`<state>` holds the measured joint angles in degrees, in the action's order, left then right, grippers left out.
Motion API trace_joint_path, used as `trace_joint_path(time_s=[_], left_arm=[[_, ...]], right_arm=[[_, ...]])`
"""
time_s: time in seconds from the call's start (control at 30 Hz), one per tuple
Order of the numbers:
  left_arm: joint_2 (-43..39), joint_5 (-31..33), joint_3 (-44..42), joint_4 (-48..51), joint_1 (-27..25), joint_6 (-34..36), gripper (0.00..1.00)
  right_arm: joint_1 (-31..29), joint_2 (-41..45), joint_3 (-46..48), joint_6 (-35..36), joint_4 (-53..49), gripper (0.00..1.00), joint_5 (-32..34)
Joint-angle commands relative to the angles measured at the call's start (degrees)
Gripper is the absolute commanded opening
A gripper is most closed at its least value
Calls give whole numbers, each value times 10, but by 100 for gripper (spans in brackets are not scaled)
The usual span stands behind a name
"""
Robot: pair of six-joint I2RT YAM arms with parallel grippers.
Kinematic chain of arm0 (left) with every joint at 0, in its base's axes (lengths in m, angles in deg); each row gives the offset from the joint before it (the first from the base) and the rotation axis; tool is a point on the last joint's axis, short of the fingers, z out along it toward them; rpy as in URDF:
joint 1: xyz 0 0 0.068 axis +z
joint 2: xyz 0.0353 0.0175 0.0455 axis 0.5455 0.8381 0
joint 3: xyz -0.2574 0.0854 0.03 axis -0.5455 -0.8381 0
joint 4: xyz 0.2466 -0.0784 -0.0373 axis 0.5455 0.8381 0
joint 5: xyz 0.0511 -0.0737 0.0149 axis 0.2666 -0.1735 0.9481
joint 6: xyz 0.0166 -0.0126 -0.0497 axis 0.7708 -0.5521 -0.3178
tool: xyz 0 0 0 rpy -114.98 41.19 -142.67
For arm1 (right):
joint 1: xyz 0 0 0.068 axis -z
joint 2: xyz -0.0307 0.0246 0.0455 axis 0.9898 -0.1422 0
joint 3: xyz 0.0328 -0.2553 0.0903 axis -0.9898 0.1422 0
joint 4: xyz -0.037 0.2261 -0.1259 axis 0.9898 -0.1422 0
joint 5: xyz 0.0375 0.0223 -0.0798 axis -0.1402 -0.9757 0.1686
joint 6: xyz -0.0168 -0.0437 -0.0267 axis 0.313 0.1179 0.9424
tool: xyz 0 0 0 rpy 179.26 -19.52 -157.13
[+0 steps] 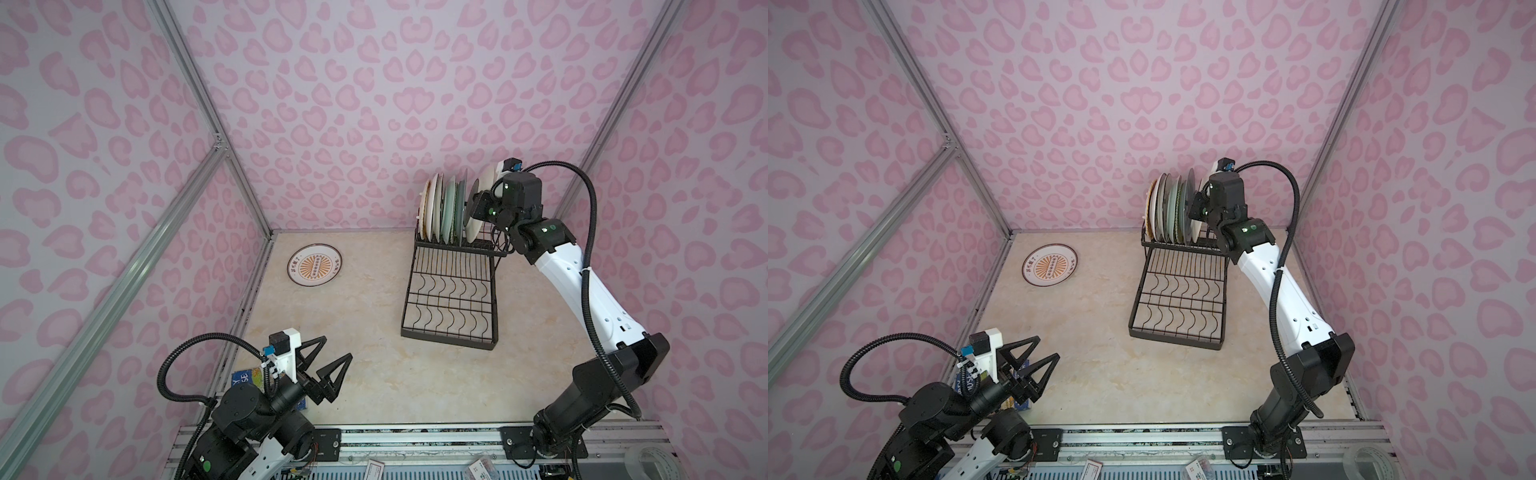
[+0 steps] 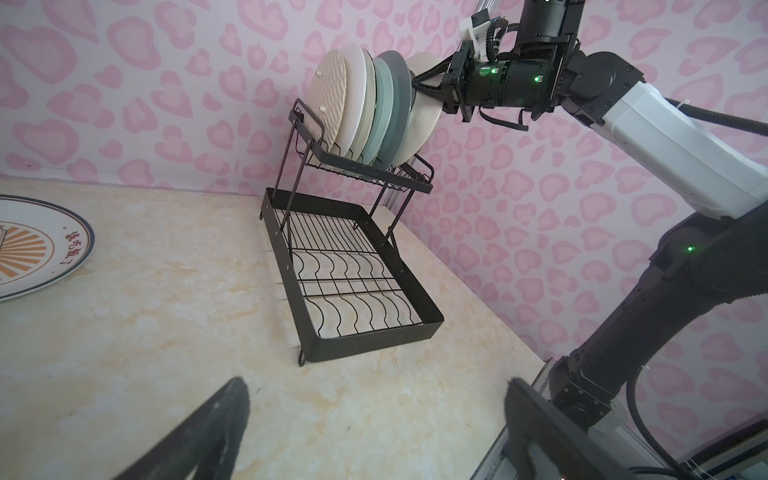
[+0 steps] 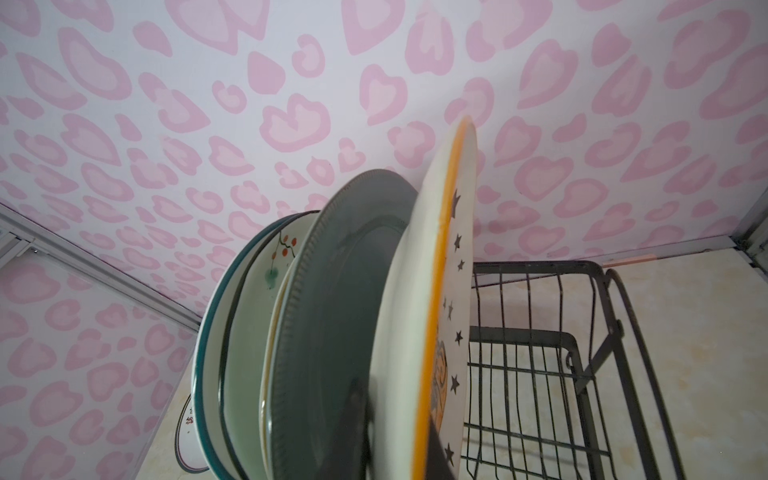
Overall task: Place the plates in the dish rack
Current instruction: 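Lower the star plate with the right gripper into the rack's upper tier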
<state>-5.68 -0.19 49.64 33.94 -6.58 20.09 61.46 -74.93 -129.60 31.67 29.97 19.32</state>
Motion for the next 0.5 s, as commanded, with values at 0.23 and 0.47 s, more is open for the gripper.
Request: trace_joint_path(time_s=[0.23,0.47], left_arm=[[1,-1,-1,-17,2,3,98],[-1,0,-2,-17,1,3,98]], right_arm=[[7,-15,-23,7,49,0,-33],[9,-24,-37,16,24,0,-38]])
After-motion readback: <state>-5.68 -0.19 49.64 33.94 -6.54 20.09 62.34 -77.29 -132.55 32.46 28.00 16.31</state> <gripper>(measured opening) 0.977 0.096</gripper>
